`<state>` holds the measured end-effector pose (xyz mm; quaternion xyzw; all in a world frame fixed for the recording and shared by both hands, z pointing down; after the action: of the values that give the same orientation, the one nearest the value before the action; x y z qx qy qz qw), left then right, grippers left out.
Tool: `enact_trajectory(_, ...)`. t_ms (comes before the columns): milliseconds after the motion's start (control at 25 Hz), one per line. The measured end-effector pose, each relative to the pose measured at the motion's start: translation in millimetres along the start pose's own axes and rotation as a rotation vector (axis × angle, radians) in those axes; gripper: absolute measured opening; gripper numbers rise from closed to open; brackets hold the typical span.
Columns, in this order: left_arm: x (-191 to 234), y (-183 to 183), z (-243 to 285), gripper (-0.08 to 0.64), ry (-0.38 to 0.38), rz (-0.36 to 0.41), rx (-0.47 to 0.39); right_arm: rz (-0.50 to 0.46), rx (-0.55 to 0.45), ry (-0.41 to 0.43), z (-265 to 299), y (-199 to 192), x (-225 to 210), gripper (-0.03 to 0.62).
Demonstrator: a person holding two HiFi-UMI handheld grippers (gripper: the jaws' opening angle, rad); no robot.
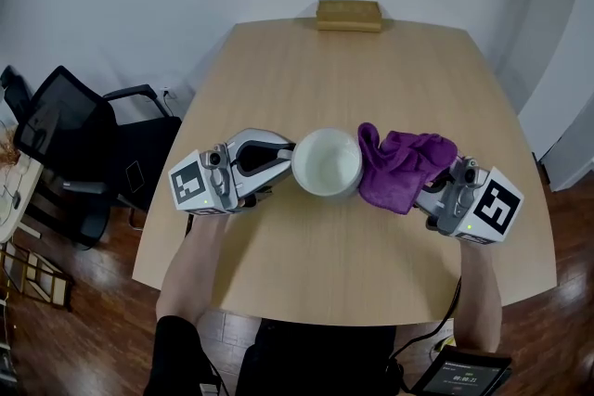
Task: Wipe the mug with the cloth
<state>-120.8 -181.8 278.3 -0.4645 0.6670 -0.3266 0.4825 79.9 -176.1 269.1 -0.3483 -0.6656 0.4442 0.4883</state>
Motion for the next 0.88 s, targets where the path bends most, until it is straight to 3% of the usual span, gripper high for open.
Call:
enact_trajectory(120, 2.0, 2.5, -1.9, 0.064, 0.007, 0.001, -0.01, -0.047, 0.214, -0.022, 2.6, -28.8, -2.7, 0.077)
enact_trajectory(200, 1.9, 2.6, -4.7, 0.064, -0.001, -0.004, -0.022, -0.077, 0.277, -0.056, 3.7, -39.6, -8.9, 0.077)
enact_trajectory(280, -0.2, 2.0, -4.7, 0.064, -0.017, -0.003, -0.019, -0.066, 0.224, -0.092, -1.1, -32.7, -16.7, 0.077)
enact_trajectory(360, -3.6, 0.9, -2.1, 0.064, -0.036, -0.004, -0.012, -0.02, 0.065, -0.09, -13.7, -8.9, -21.6, 0.077)
enact_trajectory(440, -6.1, 0.7, 0.3, 0.064, -0.061, -0.008, -0.006, 0.05, -0.137, -0.034, -23.2, 20.6, -18.8, 0.077)
enact_trajectory(520, -9.2, 0.4, 2.8, 0.064, -0.089, -0.013, 0.002, 0.089, -0.252, 0.038, -20.8, 38.1, -10.0, 0.077)
enact_trajectory(680, -20.3, -1.7, 13.0, 0.064, -0.131, -0.01, 0.016, 0.115, -0.243, 0.122, -6.9, 36.7, 6.8, 0.077)
enact_trajectory(880, -18.2, 1.4, 10.6, 0.064, -0.121, 0.005, 0.018, 0.048, -0.147, 0.104, -8.3, 14.0, 1.9, 0.077)
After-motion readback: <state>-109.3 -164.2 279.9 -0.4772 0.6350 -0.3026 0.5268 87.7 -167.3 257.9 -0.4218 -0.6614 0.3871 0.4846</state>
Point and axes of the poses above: the fingertips, and each gripper's own axes: z forward along the fingers, x to its left, y out of its top, the point moved 5 cm from there along -z, backward along the fingers, and after that the axes turned 4 degrees about -y, right-handed, at the moved point
